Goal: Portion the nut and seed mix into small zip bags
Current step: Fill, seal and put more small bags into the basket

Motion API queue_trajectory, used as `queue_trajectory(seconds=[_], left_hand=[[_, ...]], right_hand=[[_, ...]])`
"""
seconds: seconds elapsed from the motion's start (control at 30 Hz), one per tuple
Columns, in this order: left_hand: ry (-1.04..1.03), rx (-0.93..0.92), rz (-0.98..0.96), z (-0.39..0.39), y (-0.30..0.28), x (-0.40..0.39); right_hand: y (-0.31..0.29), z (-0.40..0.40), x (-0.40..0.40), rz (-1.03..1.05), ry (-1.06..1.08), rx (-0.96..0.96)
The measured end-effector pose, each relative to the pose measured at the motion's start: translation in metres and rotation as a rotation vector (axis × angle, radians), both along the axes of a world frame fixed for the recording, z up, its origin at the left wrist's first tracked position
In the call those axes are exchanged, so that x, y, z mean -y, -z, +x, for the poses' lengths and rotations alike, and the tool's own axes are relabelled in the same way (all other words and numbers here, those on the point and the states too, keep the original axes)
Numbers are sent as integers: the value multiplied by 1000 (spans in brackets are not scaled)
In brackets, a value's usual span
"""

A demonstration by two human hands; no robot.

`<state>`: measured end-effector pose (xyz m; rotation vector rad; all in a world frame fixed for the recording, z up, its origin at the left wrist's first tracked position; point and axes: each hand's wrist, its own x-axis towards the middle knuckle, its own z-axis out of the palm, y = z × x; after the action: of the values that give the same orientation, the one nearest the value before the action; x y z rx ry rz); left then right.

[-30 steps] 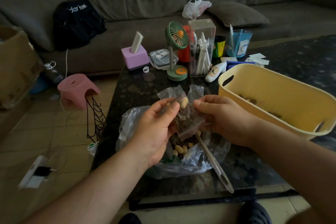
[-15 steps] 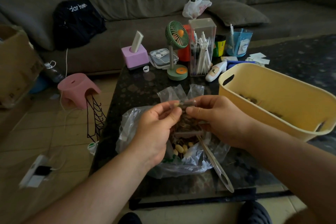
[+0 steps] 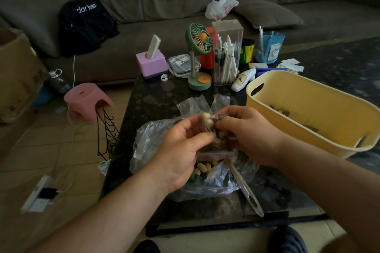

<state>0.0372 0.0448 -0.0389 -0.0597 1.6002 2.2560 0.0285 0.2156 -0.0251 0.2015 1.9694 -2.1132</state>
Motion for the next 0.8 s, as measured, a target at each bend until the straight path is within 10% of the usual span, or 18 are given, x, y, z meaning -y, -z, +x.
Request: queue_trajectory(seconds=[0.8], left_hand=[[58,109,60,-4,2,2]], right_hand=[[-2,-3,-12,-143,-78,82]])
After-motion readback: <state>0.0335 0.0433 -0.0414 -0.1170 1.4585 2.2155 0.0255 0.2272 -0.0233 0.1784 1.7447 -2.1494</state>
